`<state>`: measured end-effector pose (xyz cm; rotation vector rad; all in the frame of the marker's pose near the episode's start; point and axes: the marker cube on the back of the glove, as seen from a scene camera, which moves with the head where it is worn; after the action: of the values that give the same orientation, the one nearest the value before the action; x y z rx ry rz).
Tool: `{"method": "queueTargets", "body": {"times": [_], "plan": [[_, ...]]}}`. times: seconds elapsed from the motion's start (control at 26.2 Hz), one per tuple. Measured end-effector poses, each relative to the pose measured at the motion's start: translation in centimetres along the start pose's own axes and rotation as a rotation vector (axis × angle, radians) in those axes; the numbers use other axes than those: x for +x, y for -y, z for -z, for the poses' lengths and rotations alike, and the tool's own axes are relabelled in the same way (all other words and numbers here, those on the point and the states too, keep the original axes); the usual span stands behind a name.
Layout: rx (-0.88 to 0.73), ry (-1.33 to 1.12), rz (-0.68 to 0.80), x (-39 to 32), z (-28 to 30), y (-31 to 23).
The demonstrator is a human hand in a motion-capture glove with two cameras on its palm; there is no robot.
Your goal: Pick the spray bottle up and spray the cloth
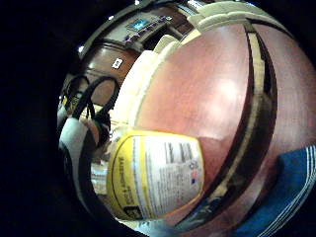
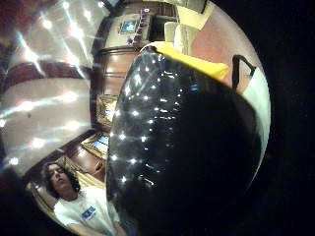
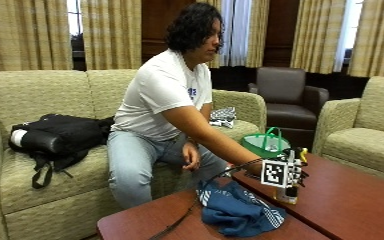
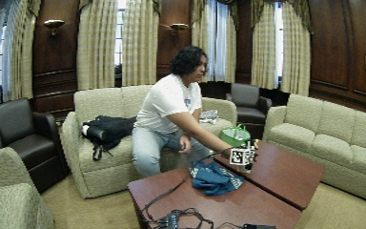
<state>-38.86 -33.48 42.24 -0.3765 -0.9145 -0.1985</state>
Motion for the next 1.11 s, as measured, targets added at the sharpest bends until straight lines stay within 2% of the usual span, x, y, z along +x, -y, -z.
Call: {"method": "queueTargets", "body": {"times": [0.23,0.46,0.8,1.11], "plan": [[-0.076,-0.144,-0.038,0.1,1.2,-0.4],[-0.127,-0.188,-0.075,0.0,1.8,-0.7],[-0.249,-0.437,-0.093,0.8,4.3,-4.1],[-0.255,-0.610,-0.123,-0.4,9.2,-8.5]]}}
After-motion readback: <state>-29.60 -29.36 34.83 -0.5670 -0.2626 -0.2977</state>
